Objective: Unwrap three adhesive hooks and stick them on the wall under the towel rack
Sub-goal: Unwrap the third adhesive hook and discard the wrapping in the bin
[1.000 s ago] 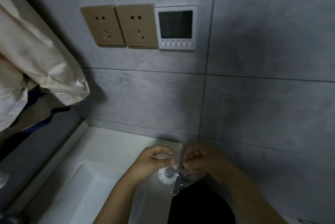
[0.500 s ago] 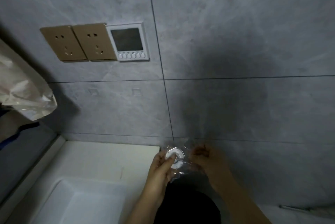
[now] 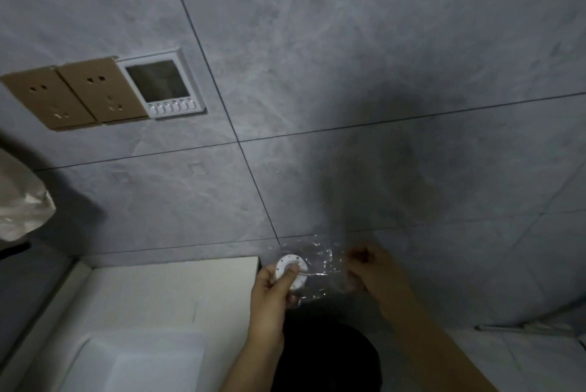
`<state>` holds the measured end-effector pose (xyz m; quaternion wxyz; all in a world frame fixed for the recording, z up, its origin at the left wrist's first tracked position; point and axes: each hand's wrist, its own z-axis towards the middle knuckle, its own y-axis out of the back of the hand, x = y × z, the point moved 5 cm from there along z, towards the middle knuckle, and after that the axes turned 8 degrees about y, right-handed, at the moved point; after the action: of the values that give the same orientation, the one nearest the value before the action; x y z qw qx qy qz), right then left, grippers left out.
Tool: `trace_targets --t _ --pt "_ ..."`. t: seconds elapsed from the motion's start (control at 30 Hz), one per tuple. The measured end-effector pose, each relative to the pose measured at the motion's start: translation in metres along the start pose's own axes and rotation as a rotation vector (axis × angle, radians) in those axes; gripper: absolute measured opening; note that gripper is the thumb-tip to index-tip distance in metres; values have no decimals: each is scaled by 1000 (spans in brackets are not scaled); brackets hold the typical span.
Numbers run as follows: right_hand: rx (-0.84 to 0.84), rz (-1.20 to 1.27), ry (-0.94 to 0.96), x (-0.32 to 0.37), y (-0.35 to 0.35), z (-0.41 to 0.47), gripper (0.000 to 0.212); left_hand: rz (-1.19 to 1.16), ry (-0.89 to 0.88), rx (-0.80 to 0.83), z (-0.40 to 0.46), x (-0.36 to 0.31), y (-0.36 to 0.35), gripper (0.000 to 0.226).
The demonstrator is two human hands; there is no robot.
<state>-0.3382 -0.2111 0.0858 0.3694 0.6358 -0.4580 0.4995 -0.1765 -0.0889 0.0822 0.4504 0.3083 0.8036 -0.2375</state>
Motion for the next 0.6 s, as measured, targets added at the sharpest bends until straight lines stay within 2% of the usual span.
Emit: trace_targets --t 0.23,0.4,0.5,0.6 --pt "-11 8 -9 -4 12 0 16 12 49 136 -4 -5 -2 25" --pt "-44 -31 -11 -4 17 1 14 8 36 140 -2 -6 -5 20" --pt "-72 -154 15 1 22 1 8 31 20 134 -2 -6 -8 17" --pt "-222 -330 161 19 35 -3 8 33 6 131 -1 -8 -10 20"
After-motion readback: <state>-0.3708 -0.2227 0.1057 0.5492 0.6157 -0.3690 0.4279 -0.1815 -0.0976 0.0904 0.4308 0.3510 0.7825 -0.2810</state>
